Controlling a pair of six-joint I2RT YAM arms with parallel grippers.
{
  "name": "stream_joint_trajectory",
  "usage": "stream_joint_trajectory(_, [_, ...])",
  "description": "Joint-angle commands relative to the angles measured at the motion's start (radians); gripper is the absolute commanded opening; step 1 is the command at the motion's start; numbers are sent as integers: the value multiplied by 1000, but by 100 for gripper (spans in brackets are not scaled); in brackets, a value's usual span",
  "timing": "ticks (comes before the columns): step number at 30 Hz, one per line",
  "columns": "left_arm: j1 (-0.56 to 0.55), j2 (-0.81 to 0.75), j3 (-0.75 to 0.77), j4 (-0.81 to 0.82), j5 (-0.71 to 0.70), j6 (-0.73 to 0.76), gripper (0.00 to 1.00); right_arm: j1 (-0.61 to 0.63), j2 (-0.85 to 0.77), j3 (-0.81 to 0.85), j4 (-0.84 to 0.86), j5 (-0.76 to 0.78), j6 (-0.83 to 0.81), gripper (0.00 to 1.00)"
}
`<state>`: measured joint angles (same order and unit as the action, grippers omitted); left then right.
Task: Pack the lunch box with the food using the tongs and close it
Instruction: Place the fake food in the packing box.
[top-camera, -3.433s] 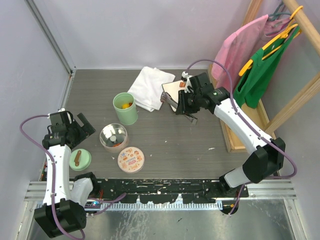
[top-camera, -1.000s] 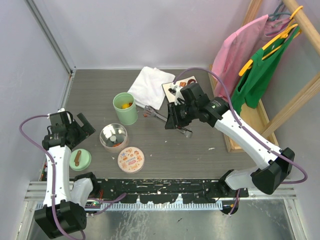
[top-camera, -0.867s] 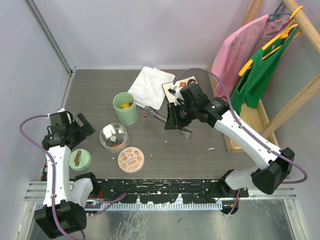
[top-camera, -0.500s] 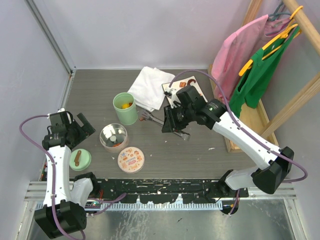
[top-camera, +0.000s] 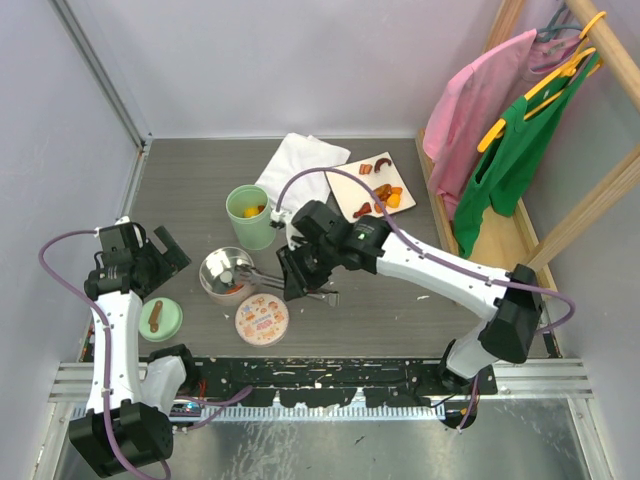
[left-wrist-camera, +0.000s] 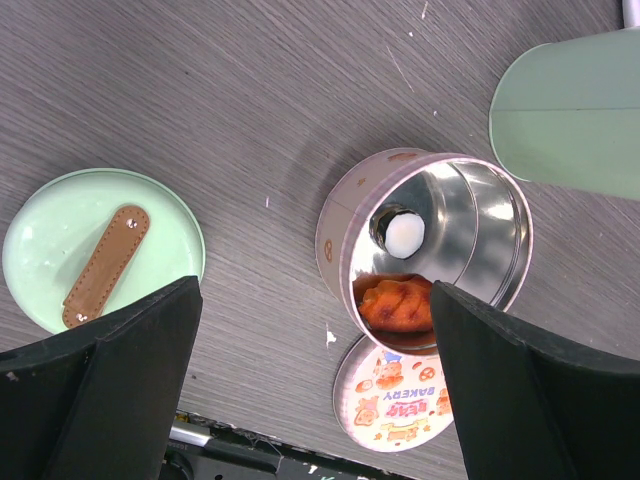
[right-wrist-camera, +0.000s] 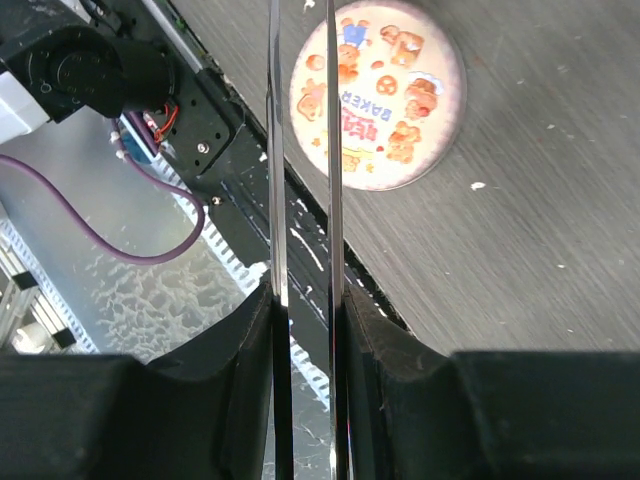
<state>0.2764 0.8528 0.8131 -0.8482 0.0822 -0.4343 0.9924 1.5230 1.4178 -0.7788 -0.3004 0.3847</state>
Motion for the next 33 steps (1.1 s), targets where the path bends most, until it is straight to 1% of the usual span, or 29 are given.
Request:
stream_joint_trajectory(1, [-3,-11,3,32,-11,-4,98,33,25,77,85,-10,26,30])
stream_joint_trajectory(8, [-3,-4,6,29,-6,-4,98,38,62,107,85,8,25,30])
stream_joint_trajectory(19, [-3,-9,5,29,-4,-5,98,39,72,128,70,25,26,31])
stream_joint_trajectory(25, [-3,-16,4,33,-4,-5,98,39,102,184,26,53,17,31])
stream_joint_trajectory(33, [-3,-16,4,31,-2,-3,98,38,105,184,29,63,20,31])
